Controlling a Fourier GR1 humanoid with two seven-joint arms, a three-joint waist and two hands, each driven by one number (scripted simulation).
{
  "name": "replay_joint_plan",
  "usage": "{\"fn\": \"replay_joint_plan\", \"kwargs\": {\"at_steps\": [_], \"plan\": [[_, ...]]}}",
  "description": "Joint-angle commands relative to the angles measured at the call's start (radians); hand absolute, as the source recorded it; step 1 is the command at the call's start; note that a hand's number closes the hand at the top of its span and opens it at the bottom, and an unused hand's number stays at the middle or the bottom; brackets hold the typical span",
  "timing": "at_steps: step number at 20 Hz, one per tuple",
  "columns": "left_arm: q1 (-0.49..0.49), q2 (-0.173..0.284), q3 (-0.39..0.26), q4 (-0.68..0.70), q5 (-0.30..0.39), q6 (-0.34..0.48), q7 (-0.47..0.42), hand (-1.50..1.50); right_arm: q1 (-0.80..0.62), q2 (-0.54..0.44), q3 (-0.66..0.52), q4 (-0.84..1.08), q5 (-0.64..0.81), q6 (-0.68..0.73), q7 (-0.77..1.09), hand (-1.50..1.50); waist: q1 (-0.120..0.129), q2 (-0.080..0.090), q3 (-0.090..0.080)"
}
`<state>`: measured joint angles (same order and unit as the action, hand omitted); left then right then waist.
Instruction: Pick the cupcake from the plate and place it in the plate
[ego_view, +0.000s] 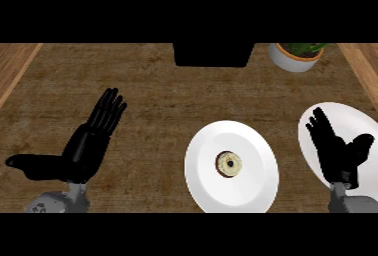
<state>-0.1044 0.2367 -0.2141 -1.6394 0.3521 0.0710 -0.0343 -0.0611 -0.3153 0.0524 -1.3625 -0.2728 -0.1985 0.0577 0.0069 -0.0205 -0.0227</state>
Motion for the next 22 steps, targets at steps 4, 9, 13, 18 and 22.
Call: {"fn": "replay_joint_plan", "kwargs": {"at_steps": [4, 9, 13, 18, 22], "plan": [[0.094, 0.019, -0.027, 0.146, -0.058, 0.051, 0.089, 0.0, -0.286, -0.058, 0.041, -0.117, -0.037, 0.211, -0.065, 1.5, 0.063, 0.032, 0.025], [0.118, -0.016, -0.058, 0.248, -0.086, 0.1, 0.155, 0.0, -0.423, -0.153, 0.057, -0.013, 0.218, 0.137, -0.201, 1.5, 0.036, 0.035, 0.023], [0.079, -0.01, -0.03, 0.233, -0.097, 0.127, 0.209, 0.0, -0.418, -0.029, 0.005, 0.175, 0.118, 0.216, -0.466, -1.5, 0.014, 0.027, 0.024], [0.128, -0.009, -0.016, 0.236, -0.099, 0.095, 0.191, 0.0, -0.402, -0.148, -0.019, 0.236, 0.132, 0.419, -0.572, -1.5, -0.001, 0.022, 0.023], [0.085, -0.011, -0.004, 0.236, -0.103, 0.105, 0.22, 0.0, -0.439, -0.224, 0.068, 0.236, 0.267, 0.442, -0.522, -1.5, 0.001, 0.023, 0.023]]}}
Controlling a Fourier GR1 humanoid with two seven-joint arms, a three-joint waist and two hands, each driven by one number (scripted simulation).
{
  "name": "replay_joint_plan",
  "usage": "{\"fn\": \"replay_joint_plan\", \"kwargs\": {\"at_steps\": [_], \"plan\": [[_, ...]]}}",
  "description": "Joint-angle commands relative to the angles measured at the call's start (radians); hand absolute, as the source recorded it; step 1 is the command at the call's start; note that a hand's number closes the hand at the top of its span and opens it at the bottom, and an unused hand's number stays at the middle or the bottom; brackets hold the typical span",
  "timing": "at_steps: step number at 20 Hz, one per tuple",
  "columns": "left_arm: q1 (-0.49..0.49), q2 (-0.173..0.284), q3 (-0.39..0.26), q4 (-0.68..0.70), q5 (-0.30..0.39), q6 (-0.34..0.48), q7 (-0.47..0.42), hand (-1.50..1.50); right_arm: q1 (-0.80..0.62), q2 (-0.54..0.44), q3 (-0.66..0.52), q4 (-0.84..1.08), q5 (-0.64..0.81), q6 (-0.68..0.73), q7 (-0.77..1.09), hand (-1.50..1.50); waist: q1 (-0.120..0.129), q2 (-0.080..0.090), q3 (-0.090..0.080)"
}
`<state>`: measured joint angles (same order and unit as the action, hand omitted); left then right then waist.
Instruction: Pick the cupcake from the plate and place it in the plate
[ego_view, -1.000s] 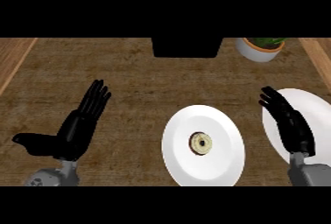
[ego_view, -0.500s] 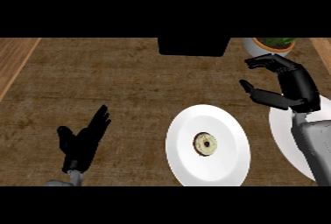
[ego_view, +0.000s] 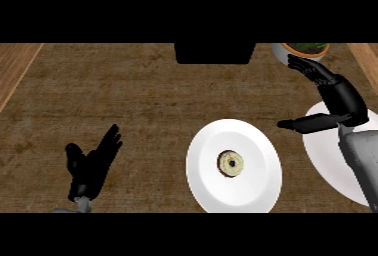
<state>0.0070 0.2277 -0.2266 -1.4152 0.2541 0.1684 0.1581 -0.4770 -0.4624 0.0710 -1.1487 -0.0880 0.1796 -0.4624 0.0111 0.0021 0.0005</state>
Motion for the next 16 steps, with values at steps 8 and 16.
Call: {"fn": "replay_joint_plan", "kwargs": {"at_steps": [8, 16], "plan": [[0.05, -0.016, 0.003, -0.003, -0.012, -0.004, -0.032, 0.0, -0.067, -0.171, 0.215, -0.227, 0.214, 0.203, 0.294, -1.5, -0.013, -0.007, -0.002], [0.0, -0.001, 0.045, 0.006, -0.015, -0.026, 0.035, 0.0, 0.003, -0.053, 0.32, -0.337, 0.395, 0.178, 0.467, -1.5, -0.007, -0.002, -0.001]]}}
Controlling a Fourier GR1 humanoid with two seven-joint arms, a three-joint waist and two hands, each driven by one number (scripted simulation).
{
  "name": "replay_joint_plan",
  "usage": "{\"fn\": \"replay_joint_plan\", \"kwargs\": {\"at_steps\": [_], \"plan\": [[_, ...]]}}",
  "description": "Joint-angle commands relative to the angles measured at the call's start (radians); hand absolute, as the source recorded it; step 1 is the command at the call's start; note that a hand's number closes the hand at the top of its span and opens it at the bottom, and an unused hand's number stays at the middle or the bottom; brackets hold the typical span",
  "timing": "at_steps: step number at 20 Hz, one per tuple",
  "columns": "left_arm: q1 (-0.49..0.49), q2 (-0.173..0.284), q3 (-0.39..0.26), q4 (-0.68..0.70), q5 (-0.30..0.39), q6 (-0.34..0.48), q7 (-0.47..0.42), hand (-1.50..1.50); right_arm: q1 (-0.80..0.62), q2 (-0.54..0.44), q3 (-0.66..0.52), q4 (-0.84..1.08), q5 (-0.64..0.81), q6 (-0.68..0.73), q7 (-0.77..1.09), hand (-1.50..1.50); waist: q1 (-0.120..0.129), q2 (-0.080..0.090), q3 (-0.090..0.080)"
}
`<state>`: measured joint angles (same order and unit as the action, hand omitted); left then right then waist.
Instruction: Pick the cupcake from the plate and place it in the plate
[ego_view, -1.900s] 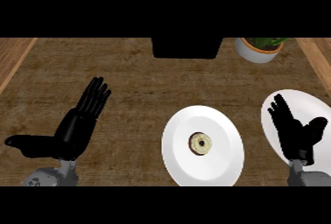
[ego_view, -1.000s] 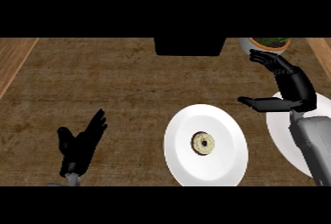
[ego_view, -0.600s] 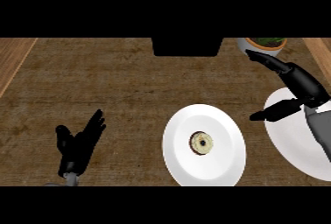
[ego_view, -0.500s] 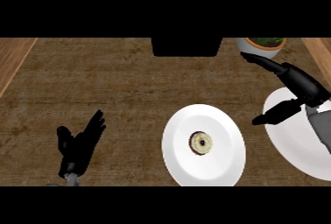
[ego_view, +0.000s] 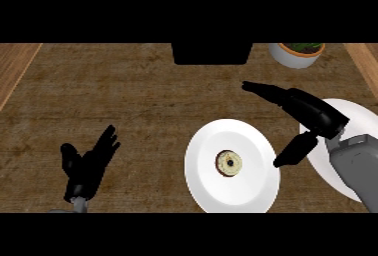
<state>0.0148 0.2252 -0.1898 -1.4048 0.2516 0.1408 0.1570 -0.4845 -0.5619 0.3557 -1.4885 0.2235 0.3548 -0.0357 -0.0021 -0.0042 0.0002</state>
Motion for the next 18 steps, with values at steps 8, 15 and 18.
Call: {"fn": "replay_joint_plan", "kwargs": {"at_steps": [8, 15, 18], "plan": [[-0.034, -0.045, 0.033, 0.067, -0.036, -0.025, -0.019, 0.0, 0.096, 0.149, 0.084, -0.081, 0.233, 0.013, 0.176, -1.5, 0.003, 0.004, -0.001], [-0.03, -0.038, 0.071, 0.025, -0.051, -0.056, 0.038, 0.0, 0.212, 0.236, 0.091, -0.192, 0.295, 0.088, 0.231, -1.5, 0.002, 0.003, 0.0], [-0.054, -0.032, 0.098, 0.044, -0.062, -0.079, 0.032, 0.0, 0.234, 0.271, 0.091, -0.133, 0.37, 0.053, 0.167, -1.5, 0.002, 0.004, 0.0]]}}
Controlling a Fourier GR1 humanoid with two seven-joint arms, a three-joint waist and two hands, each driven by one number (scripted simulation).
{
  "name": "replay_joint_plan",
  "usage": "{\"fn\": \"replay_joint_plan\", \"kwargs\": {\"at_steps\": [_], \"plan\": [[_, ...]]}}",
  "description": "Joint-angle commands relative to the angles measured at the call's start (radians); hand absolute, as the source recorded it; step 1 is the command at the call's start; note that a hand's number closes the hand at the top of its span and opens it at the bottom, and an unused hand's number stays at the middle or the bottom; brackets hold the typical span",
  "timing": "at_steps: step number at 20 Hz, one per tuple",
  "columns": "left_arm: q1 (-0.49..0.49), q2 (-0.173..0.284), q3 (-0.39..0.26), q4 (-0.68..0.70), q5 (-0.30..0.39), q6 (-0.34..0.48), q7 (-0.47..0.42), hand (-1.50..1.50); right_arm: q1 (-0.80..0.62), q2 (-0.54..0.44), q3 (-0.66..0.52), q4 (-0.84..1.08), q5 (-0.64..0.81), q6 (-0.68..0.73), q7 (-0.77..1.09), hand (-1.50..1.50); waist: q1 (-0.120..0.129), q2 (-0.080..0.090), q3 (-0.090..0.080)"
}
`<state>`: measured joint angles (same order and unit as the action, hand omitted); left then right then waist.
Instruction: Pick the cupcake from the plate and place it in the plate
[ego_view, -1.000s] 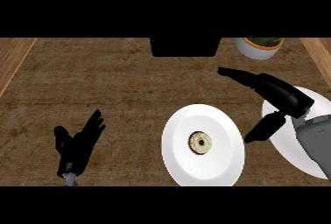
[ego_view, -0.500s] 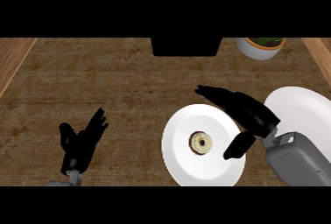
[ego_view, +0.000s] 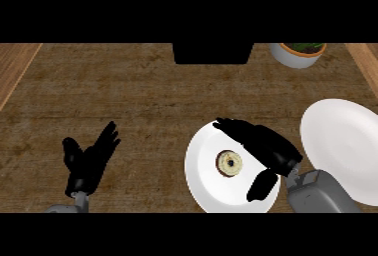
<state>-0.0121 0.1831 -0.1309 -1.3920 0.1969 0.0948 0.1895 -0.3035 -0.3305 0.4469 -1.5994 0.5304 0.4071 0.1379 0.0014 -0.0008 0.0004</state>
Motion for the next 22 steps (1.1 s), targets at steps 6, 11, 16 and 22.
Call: {"fn": "replay_joint_plan", "kwargs": {"at_steps": [6, 11, 16, 22], "plan": [[0.048, -0.034, 0.001, -0.098, -0.039, 0.016, 0.05, 0.0, -0.023, 0.075, -0.026, -0.005, 0.155, 0.047, 0.071, -1.5, 0.003, 0.0, 0.0], [0.049, -0.045, 0.02, -0.052, -0.048, -0.028, 0.025, 0.0, 0.048, 0.107, -0.015, 0.082, 0.273, -0.046, -0.038, -1.5, 0.001, 0.001, 0.0], [0.041, -0.063, 0.014, -0.081, -0.068, -0.011, 0.056, 0.0, 0.076, 0.132, 0.0, 0.143, 0.318, -0.06, -0.071, -1.5, 0.001, 0.0, 0.0], [-0.003, -0.086, 0.041, 0.01, -0.092, -0.026, 0.028, 0.0, -0.005, 0.176, -0.038, 0.254, 0.381, -0.025, -0.122, -1.5, 0.001, 0.001, 0.0]]}}
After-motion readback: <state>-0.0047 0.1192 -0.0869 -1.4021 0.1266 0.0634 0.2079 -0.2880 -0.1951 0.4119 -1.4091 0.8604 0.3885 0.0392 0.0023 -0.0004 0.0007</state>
